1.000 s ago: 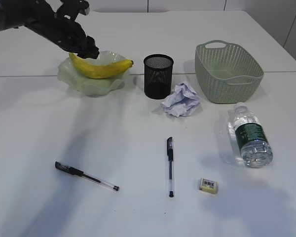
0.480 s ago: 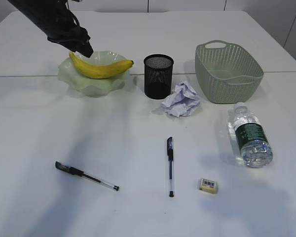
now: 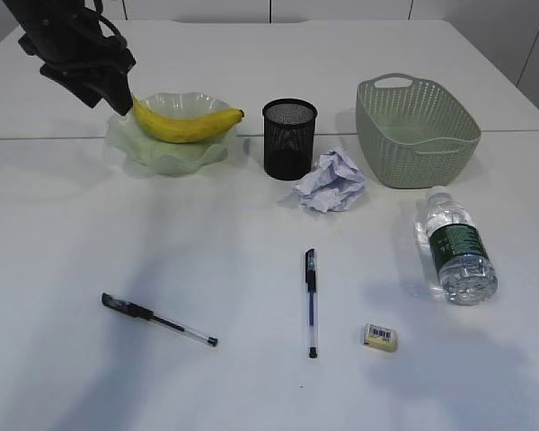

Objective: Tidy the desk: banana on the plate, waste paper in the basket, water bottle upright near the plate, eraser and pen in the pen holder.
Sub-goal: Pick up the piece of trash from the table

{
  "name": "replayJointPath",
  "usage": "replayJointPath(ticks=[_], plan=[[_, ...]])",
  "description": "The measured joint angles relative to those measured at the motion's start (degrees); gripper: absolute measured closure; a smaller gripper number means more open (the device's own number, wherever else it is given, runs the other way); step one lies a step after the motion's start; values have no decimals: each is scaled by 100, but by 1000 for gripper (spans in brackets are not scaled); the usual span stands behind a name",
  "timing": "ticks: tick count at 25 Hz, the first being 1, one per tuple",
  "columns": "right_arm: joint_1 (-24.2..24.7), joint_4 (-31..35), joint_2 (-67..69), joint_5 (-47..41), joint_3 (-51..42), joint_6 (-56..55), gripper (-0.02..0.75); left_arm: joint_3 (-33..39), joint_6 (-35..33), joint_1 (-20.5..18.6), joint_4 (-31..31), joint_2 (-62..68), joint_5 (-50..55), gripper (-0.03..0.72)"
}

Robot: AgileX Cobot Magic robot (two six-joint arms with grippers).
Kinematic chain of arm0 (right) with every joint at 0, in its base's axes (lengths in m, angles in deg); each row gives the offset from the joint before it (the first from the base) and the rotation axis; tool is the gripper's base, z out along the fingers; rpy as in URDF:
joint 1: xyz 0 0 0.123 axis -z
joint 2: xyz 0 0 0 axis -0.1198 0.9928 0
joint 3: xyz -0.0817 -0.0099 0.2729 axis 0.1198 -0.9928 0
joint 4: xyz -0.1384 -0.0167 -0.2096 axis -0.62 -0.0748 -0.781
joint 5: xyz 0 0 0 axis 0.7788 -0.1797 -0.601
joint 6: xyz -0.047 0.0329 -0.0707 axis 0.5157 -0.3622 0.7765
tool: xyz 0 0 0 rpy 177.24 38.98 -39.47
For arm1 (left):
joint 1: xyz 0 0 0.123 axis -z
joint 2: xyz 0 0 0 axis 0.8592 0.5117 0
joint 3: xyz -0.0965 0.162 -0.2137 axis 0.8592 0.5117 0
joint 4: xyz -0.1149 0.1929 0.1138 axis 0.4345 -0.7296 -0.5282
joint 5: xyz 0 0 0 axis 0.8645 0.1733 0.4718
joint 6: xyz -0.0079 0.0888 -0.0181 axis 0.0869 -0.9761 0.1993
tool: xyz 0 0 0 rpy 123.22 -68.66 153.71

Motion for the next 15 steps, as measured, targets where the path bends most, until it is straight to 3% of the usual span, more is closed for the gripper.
replayJointPath(ticks=[4, 10, 15], plan=[[0, 2, 0, -12, 0, 17, 218, 0, 548, 0, -372, -63, 63, 295], [0, 2, 0, -48, 0, 62, 218, 0, 1021, 0, -444, -431, 72, 296], [0, 12, 0, -53, 0, 62, 218, 693, 1062, 0, -594, -927, 72, 296]])
